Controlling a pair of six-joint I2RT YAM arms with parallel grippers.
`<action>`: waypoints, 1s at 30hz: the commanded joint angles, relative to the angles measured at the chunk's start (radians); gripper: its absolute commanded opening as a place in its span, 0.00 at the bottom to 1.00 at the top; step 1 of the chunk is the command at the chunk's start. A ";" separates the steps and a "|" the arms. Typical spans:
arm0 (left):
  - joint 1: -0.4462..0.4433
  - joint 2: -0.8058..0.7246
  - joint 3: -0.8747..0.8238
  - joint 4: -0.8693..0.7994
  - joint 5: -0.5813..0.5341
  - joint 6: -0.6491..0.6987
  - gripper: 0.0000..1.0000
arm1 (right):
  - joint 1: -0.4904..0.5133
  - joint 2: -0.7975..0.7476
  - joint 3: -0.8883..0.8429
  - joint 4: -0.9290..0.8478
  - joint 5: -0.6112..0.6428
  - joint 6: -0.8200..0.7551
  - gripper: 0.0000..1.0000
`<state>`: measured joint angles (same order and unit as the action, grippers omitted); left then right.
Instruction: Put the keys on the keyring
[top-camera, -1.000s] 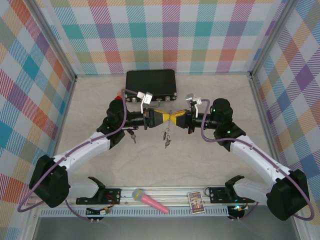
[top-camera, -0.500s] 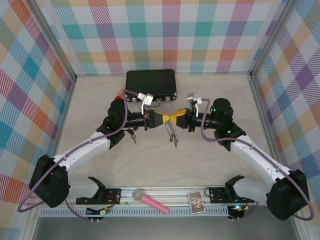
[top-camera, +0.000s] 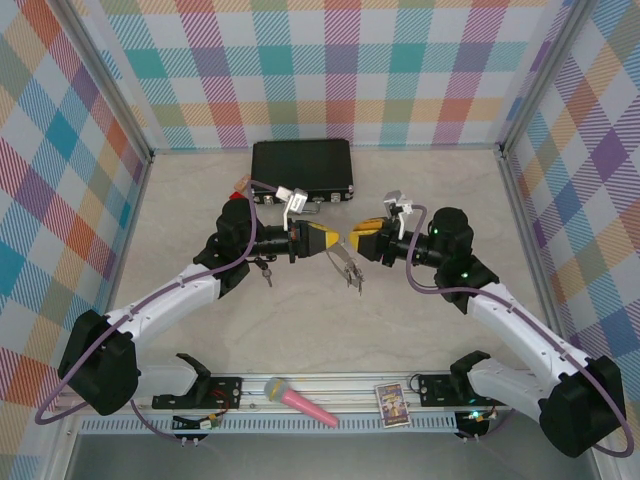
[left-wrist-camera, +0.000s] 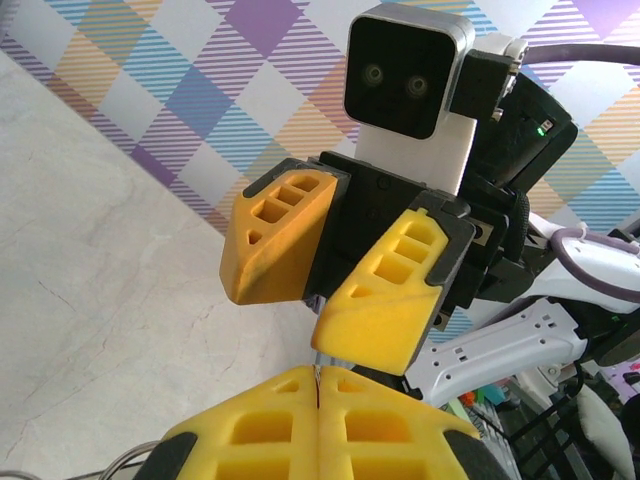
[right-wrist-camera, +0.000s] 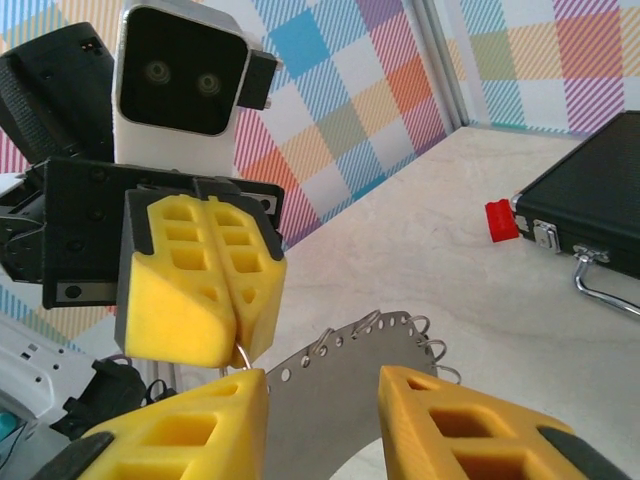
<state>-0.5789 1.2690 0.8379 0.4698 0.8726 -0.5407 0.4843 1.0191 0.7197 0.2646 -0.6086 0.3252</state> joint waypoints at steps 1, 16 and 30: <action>0.005 0.002 0.028 0.027 0.017 0.021 0.00 | -0.004 -0.006 -0.004 0.019 -0.016 -0.009 0.33; 0.005 0.006 0.025 0.041 0.017 0.012 0.00 | 0.016 0.050 0.038 0.026 -0.121 -0.025 0.30; 0.005 -0.009 0.012 0.063 -0.001 0.016 0.00 | 0.015 0.021 -0.017 0.117 -0.097 0.038 0.29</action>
<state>-0.5789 1.2766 0.8383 0.4736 0.8726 -0.5339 0.4923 1.0622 0.7174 0.2905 -0.6891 0.3332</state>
